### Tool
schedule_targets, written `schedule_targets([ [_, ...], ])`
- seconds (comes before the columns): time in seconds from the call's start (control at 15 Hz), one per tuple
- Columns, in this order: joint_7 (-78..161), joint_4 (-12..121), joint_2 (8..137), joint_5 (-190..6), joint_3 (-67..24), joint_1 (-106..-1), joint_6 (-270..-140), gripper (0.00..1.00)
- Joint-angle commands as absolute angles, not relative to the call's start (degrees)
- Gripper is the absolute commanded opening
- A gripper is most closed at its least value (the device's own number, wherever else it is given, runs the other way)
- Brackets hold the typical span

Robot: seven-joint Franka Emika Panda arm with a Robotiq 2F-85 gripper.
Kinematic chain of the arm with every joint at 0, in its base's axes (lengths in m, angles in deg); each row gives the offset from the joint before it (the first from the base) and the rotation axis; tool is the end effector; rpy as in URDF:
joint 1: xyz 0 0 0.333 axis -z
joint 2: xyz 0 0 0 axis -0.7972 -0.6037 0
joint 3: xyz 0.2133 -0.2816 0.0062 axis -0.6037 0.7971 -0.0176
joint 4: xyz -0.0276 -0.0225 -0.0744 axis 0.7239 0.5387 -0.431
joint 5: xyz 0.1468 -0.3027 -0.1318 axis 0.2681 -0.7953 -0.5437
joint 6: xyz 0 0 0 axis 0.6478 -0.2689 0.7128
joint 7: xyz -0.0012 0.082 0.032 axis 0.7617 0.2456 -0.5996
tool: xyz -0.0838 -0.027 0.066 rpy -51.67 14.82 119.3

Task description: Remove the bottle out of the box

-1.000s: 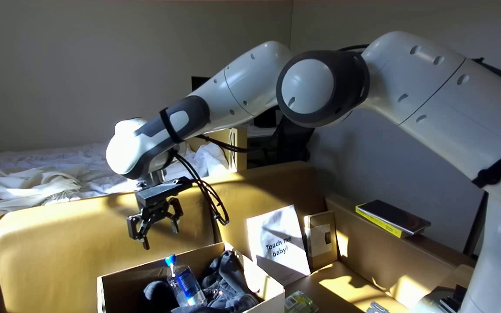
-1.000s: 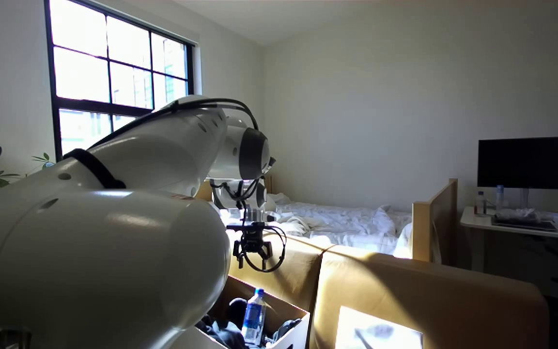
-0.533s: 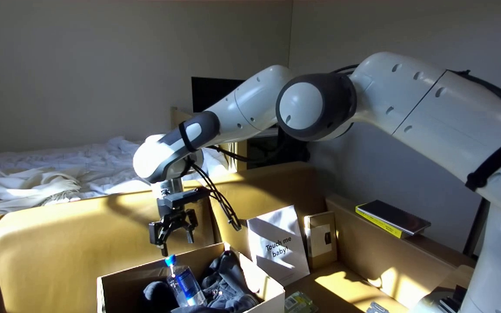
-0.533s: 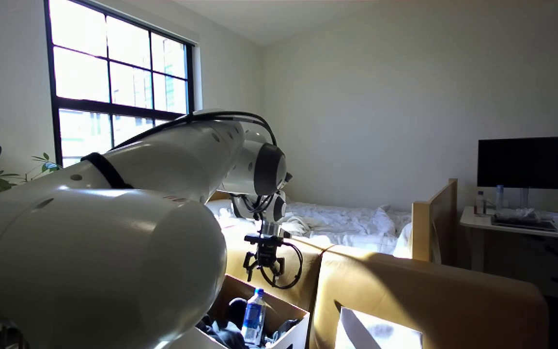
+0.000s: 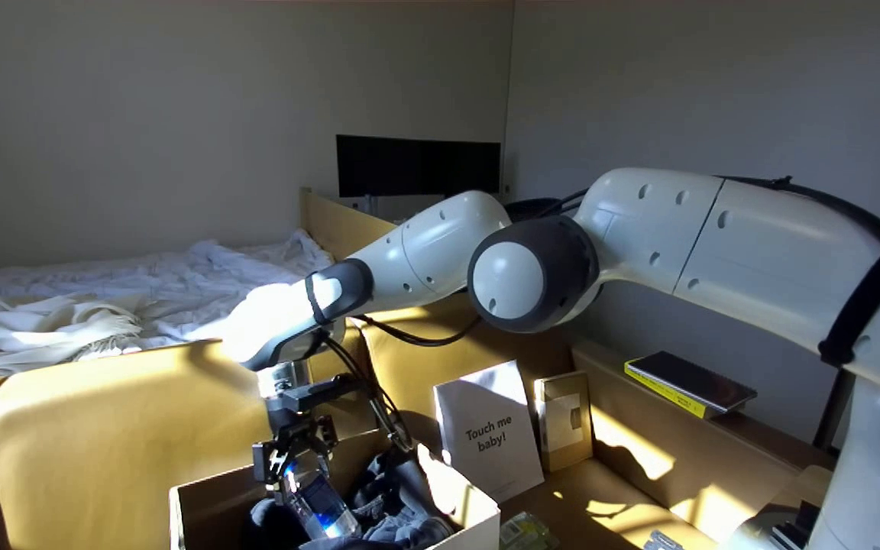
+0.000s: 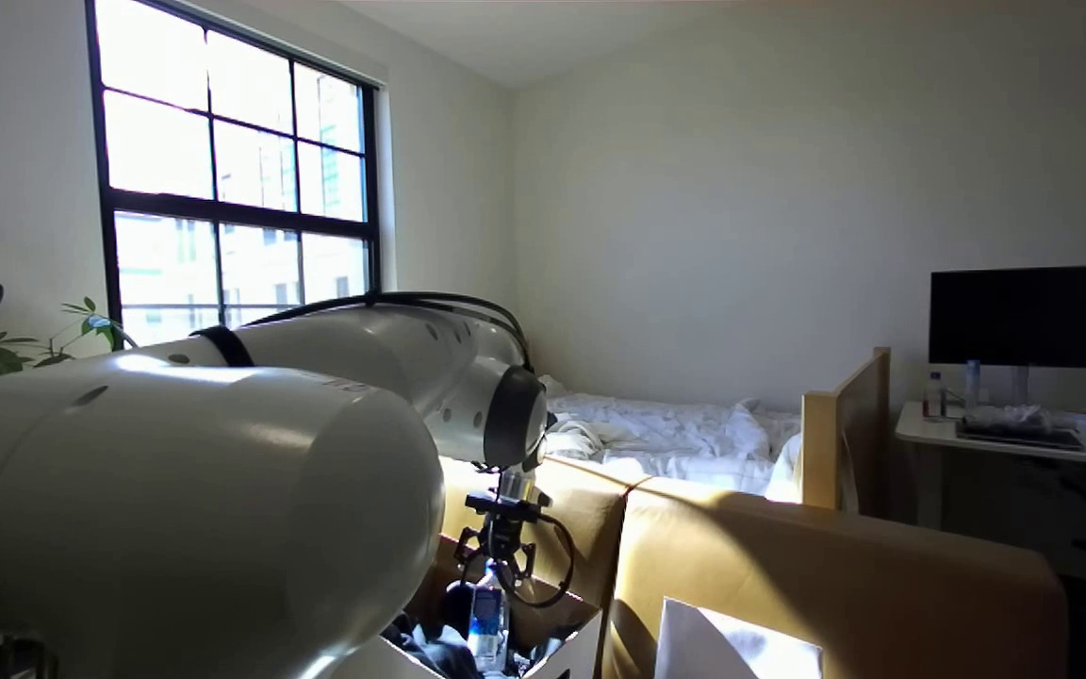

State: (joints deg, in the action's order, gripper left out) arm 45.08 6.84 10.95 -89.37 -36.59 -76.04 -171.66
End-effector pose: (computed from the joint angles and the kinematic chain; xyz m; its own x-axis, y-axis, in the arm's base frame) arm 0.6510 0.3644 0.0754 0.8134 0.4542 -0.3634 0.4175 -0.8909 -0.1789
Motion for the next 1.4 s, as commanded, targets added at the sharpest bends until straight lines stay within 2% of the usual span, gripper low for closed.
schedule_targets([
  [0.0, 42.46, 1.16, 9.29, -91.05, -35.04, -79.43, -171.78, 1.0],
  [0.4, 39.99, -3.17, 7.66, -91.81, -31.7, -82.65, -172.0, 1.0],
  [0.47, 39.51, -3.58, 7.4, -91.96, -31.04, -82.96, -172.37, 0.78],
  [0.6, 38.2, -4.34, 7.07, -92.18, -29.63, -83.56, -172.97, 0.68],
  [0.93, 36.07, -5.36, 6.86, -91.92, -27.58, -84.29, -172.94, 0.33],
  [1.13, 34.61, -4.86, 7.42, -91.25, -27.31, -84.64, -172.03, 0.15],
  [1.2, 33.87, -4.14, 8.0, -90.99, -27.25, -84.74, -170.89, 0.11],
  [1.33, 31.8, -2.53, 9.29, -90.35, -27.58, -85.08, -169.31, 0.11],
])
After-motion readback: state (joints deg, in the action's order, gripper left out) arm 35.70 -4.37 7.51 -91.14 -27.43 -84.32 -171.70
